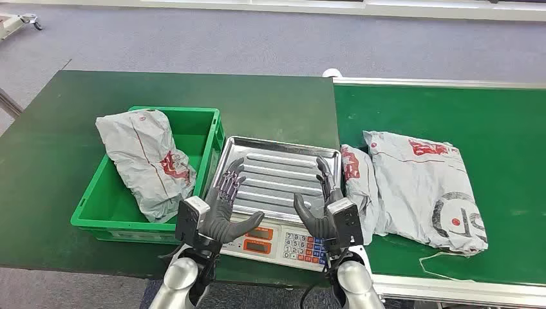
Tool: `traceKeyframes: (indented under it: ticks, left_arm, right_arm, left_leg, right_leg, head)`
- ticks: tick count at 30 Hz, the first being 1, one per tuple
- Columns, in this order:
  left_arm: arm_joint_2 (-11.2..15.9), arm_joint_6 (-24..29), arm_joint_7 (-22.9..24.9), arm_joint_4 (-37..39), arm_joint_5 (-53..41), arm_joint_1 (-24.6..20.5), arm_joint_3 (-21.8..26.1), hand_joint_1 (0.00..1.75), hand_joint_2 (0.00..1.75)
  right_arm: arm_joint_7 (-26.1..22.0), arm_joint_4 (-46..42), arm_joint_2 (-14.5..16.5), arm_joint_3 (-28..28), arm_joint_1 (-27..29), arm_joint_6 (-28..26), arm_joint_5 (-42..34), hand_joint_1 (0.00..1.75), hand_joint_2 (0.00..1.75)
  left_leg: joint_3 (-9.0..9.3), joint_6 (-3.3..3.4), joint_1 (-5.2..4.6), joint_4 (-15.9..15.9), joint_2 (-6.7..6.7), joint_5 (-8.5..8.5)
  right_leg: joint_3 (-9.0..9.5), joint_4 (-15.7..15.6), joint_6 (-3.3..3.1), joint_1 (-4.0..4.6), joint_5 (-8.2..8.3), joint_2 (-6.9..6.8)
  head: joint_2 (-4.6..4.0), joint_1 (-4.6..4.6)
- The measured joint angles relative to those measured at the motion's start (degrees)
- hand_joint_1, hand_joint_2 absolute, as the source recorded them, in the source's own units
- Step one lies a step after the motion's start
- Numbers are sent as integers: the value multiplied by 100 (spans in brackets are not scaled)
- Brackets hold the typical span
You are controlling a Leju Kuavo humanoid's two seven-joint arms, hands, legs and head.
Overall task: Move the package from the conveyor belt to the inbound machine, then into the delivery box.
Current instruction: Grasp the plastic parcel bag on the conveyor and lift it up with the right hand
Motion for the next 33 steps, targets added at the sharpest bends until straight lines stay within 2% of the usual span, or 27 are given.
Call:
traceKeyframes:
  ticks: [17, 21, 28, 33]
  left_arm:
    - [0, 5, -30, 1, -12, -3, -5, 0, 175]
    - [0, 6, -34, 1, -14, -3, -8, 0, 175]
    - [2, 5, -34, 1, -13, -3, -8, 0, 175]
    - [2, 6, -33, -1, 0, -3, -8, 0, 175]
  right_arm:
    - [2, 22, 0, -1, -34, -11, 13, 0, 175]
    - [31, 22, -9, -66, -71, -333, 208, 0, 175]
    - [319, 185, -220, -787, -437, -1100, 986, 0, 175]
    - [396, 811, -499, -1486, -964, -1608, 1617, 0, 175]
  left_leg:
    - [0, 0, 0, 0, 0, 0]
    - [0, 0, 0, 0, 0, 0]
    - [0, 2, -3, 4, -1, 2]
    - [0, 6, -5, 8, -1, 4]
  right_leg:
    - [0, 0, 0, 0, 0, 0]
    - [0, 0, 0, 0, 0, 0]
    - [2, 0, 3, -6, 5, 0]
    - [5, 0, 7, -8, 8, -1]
  head:
    - [0, 1]
    - [0, -1]
    - [0, 1]
    - [0, 1]
